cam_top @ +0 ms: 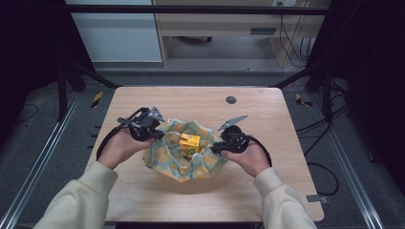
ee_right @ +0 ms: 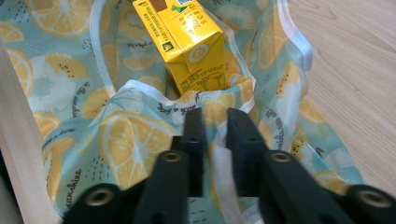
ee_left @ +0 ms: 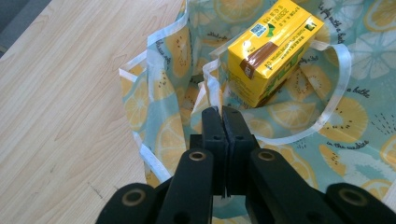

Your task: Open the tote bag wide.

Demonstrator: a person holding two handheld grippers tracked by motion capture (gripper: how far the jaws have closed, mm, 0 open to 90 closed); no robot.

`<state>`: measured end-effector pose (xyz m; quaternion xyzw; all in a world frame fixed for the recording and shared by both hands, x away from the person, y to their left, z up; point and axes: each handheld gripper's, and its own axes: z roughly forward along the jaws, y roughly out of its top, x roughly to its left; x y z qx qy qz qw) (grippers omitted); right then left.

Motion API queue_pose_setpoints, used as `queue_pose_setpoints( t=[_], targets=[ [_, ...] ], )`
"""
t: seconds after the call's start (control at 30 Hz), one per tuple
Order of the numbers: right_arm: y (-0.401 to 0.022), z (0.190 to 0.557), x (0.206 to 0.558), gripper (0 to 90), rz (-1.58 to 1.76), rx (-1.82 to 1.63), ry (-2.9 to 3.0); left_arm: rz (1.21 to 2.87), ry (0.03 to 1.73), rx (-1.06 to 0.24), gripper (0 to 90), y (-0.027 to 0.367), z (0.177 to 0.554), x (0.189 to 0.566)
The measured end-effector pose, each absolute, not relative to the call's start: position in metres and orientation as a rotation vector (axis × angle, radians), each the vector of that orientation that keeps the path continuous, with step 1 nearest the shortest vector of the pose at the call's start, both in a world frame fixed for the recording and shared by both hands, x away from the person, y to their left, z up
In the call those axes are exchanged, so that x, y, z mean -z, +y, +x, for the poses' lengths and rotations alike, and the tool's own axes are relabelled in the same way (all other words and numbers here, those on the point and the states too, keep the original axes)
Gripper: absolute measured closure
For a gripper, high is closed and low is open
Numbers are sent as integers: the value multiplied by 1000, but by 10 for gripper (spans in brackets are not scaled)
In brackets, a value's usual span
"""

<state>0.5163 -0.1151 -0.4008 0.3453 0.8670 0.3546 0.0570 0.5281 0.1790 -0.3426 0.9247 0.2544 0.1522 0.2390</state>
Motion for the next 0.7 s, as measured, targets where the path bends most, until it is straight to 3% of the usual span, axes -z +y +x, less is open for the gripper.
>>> queue_pose_setpoints(
  t=[0.13, 0.7],
  targets=[
    [-117, 515, 399, 885, 1024, -1088, 2597, 2510, 709, -430, 896, 182, 528, 341],
    [-147, 498, 364, 900, 974, -1220, 2356, 2389, 738, -487, 897, 196, 522, 321]
  ],
)
